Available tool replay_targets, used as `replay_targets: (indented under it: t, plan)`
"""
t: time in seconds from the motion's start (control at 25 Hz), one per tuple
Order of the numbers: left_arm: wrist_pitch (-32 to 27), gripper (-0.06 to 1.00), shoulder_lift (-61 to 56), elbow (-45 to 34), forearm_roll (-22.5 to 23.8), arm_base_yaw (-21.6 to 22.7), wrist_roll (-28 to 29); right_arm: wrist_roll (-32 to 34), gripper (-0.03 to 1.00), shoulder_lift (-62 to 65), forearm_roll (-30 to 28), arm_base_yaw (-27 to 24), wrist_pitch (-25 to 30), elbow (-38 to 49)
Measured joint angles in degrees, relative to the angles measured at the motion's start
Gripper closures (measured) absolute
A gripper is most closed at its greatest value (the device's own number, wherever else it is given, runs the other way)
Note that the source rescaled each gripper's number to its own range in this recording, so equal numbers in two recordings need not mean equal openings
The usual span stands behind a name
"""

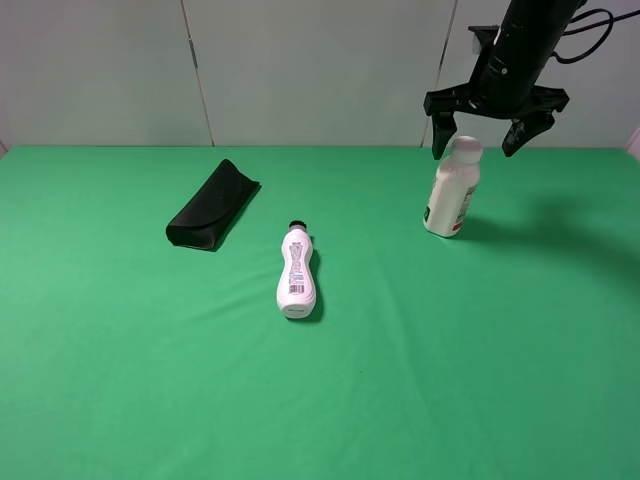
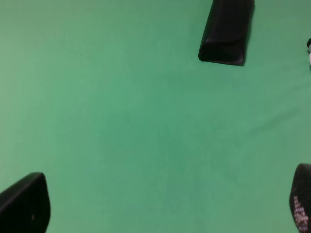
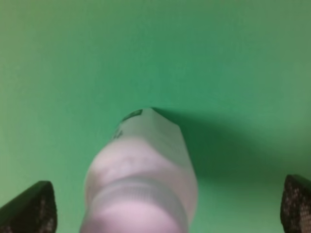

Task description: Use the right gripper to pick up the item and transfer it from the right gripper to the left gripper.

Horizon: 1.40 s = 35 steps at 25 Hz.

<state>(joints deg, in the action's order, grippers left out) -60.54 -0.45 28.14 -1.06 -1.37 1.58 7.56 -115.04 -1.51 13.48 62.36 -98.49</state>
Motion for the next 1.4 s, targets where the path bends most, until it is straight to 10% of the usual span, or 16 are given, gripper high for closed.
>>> replay_targets:
  t: [1.08,1.24,1.4]
  plan:
    - [0.00,-0.06,0.00,0.00,0.00,0.00,0.00,0.48,-0.01,-5.49,2.34,0.00,-0.42,-0.07]
    - [0.00,-0.06,0.00,0.00,0.00,0.00,0.00,1.00,0.37,-5.84,2.38,0.00,-0.37,-0.07]
    - [0.00,-0.06,0.00,0.00,0.00,0.00,0.00,1.27,0.97,-5.95,2.64,0.00,0.47,-0.09]
